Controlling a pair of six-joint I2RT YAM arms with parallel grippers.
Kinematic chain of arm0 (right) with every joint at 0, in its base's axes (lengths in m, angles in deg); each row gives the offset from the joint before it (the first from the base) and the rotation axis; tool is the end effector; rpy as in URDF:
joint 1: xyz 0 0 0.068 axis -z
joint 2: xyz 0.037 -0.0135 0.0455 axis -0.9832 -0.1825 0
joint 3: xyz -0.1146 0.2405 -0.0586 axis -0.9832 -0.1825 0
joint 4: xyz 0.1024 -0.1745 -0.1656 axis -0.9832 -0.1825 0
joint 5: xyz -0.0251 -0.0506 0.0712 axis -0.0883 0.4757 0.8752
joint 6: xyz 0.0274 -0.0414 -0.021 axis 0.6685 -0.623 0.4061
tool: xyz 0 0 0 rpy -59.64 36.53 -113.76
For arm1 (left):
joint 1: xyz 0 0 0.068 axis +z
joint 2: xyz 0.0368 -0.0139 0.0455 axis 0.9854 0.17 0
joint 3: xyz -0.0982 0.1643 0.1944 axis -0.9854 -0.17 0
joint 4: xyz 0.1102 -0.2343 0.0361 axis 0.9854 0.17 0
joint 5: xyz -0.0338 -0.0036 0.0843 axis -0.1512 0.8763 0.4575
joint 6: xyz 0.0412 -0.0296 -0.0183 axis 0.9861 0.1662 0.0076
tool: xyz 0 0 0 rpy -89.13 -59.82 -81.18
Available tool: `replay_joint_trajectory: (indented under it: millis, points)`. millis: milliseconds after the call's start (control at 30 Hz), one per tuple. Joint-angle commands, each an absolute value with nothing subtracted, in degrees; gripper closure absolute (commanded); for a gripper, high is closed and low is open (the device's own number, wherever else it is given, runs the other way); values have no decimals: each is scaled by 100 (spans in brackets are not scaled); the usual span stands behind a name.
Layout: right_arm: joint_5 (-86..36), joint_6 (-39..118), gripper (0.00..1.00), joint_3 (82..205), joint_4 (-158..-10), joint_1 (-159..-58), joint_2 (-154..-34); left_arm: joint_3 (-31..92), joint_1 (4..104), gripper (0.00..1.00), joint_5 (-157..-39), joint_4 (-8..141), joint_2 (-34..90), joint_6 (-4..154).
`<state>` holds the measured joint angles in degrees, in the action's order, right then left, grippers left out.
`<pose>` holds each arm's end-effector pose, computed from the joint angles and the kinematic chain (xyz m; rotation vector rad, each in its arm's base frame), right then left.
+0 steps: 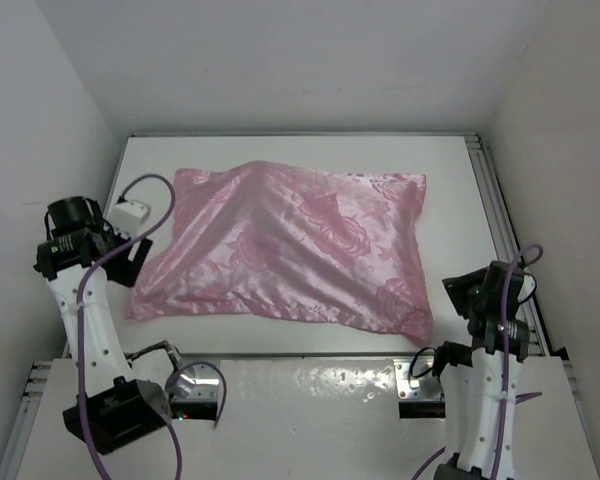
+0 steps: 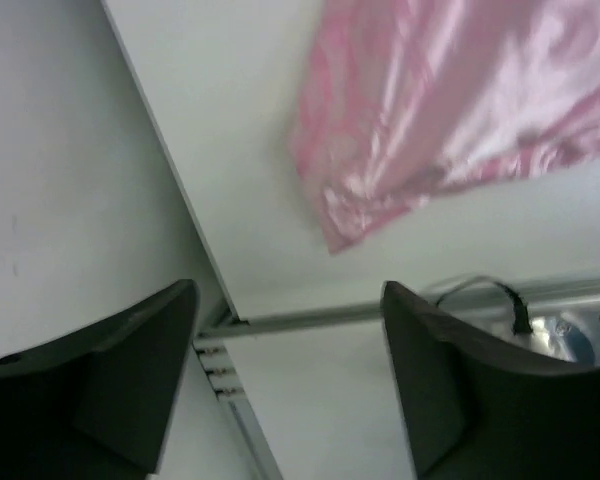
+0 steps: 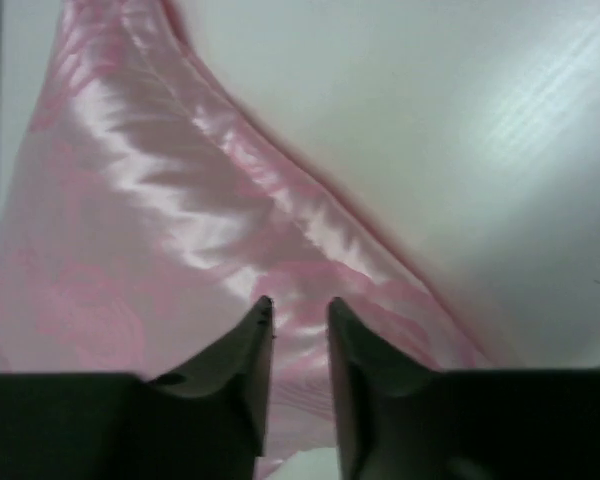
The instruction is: Put the pillow into the pillowcase
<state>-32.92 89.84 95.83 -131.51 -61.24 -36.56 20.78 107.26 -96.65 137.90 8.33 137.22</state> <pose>0.0928 -0.0305 0.2235 1.4389 1.8599 0.3387 0.1423 0.0676 0.3237 0.5769 2.6170 0.2757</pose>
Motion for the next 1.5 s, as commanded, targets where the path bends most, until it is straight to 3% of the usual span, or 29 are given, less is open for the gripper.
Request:
replay_joint_trajectory:
  millis: [0, 67, 200, 300, 367, 467, 633, 733, 867, 900, 933, 1000, 1033, 1100, 1267, 1300, 1333, 1367, 1400, 1467]
  points:
    - [-2416, 9151, 77, 9726, -11568, -6138, -4366, 2735, 10606, 32, -10312, 13065, 1645, 13189]
    - [-1951, 9239, 78, 9918, -10726, -6208, -5297, 3094, 10395, 40, -10435, 12668, 2329, 12565]
    - [-2053, 9020, 77, 10753, -10291, -6770, -7002, 3605, 10035, 39, -10832, 11510, 3403, 11765]
    - [-2133, 8879, 71, 11404, -10054, -7191, -8206, 4062, 9674, 24, -10088, 10893, 4404, 11176]
    - [-2124, 8888, 59, 11676, -9922, -7298, -9041, 4685, 9524, 12, -9910, 10847, 5353, 11096]
    - [-1949, 8853, 49, 12379, -9816, -7404, -9800, 5854, 9419, 2, -9979, 11180, 6637, 10885]
    - [-1913, 8572, 40, 13232, -10201, -7719, -11284, 6953, 9208, 0, -10076, 10970, 7990, 10612]
    - [-1931, 8588, 38, 13557, -10273, -7852, -11882, 7218, 9032, 0, -10155, 10838, 8501, 10673]
    - [-1852, 8984, 53, 13602, -9913, -7782, -12313, 7315, 8716, 1, -9649, 10627, 8951, 10805]
    - [-1904, 9072, 62, 13628, -9852, -7755, -12409, 7341, 8620, 7, -9428, 10557, 9108, 10823]
    - [-1991, 9194, 65, 13681, -9721, -7694, -12437, 7376, 8601, 28, -9217, 10487, 9197, 10788]
    - [-2115, 9213, 71, 13795, -9597, -7667, -12507, 7613, 8654, 60, -8593, 10232, 9433, 10578]
    - [-2220, 9213, 71, 13952, -9605, -7658, -12533, 7736, 8680, 85, -8408, 10127, 9530, 10481]
    - [-2492, 9161, 72, 14137, -9666, -7632, -12586, 8122, 8768, 100, -7898, 9854, 9767, 10305]
    - [-2757, 9029, 71, 14744, -9982, -7527, -12841, 8308, 8838, 98, -7281, 8993, 9909, 10252]
    - [-2713, 8985, 69, 14823, -10035, -7518, -12885, 8308, 8830, 93, -7359, 8940, 9875, 10243]
    - [-2643, 8880, 67, 14972, -10149, -7500, -12937, 8300, 8838, 79, -7421, 8913, 9831, 10243]
    - [-2547, 8810, 57, 15034, -10176, -7491, -12938, 8274, 8821, 72, -7509, 8896, 9778, 10243]
    - [-2381, 8652, 50, 15096, -10202, -7491, -12920, 8178, 8803, 59, -7544, 8887, 9647, 10251]
    - [-2353, 8484, 40, 15114, -10238, -7491, -12720, 8080, 8777, 46, -7641, 8860, 9480, 10304]
